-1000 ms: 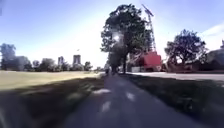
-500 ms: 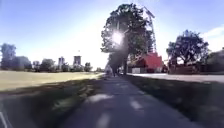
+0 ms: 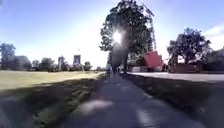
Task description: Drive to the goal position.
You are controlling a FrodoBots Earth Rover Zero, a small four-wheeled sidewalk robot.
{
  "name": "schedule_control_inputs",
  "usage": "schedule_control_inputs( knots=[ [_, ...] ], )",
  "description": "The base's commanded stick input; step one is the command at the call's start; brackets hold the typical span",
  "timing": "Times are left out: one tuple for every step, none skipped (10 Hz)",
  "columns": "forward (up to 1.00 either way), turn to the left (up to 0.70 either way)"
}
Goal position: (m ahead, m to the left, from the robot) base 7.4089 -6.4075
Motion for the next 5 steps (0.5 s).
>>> schedule_control_inputs(
  knots=[
    [1.0, 0.0],
    [1.0, 0.0],
    [1.0, 0.0],
    [1.0, 0.0],
    [1.0, 0.0]
  ],
)
